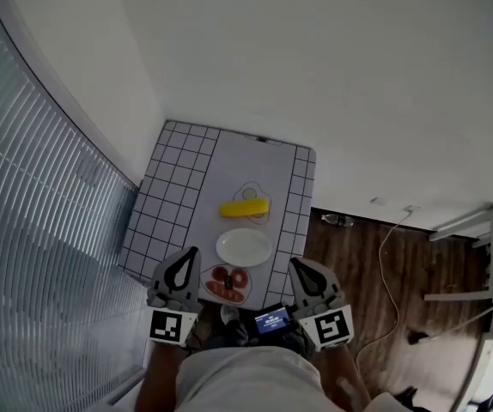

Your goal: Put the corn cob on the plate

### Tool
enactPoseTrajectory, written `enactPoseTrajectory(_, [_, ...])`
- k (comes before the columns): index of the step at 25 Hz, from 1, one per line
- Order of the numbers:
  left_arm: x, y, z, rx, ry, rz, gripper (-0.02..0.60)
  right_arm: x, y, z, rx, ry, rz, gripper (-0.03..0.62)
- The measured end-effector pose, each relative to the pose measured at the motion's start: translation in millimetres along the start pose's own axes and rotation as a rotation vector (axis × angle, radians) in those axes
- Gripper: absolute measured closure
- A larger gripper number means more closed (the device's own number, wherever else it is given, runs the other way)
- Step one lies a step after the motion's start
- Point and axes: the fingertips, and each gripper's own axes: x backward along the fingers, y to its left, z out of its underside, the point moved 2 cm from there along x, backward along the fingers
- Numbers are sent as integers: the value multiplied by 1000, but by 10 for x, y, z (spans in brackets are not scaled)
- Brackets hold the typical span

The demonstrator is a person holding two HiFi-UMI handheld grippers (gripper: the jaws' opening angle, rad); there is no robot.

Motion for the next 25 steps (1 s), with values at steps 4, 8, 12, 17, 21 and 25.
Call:
enactPoseTrajectory(4, [-143, 131, 27, 26, 3, -64, 575, -198, -162, 8, 40, 3, -58, 588])
enactPoseTrajectory(8, [-250, 153, 25, -17, 29, -86, 575, -333, -329, 74, 25, 9, -90, 588])
enactPoseTrajectory(12, [-388, 127, 119, -20, 75, -60, 575, -429, -419, 168, 16, 33, -101, 588])
enactPoseTrajectory(17, [-707, 55, 492, 3, 181, 80, 575, -642, -543, 370, 8, 117, -102, 586])
enactPoseTrajectory(21, [-946, 1, 729, 1, 225, 173, 575, -786, -601, 533, 4, 162, -103, 586])
enactPoseTrajectory(25, [-1117, -57, 885, 0, 227, 280, 575, -910, -625, 692, -13, 184, -111, 569])
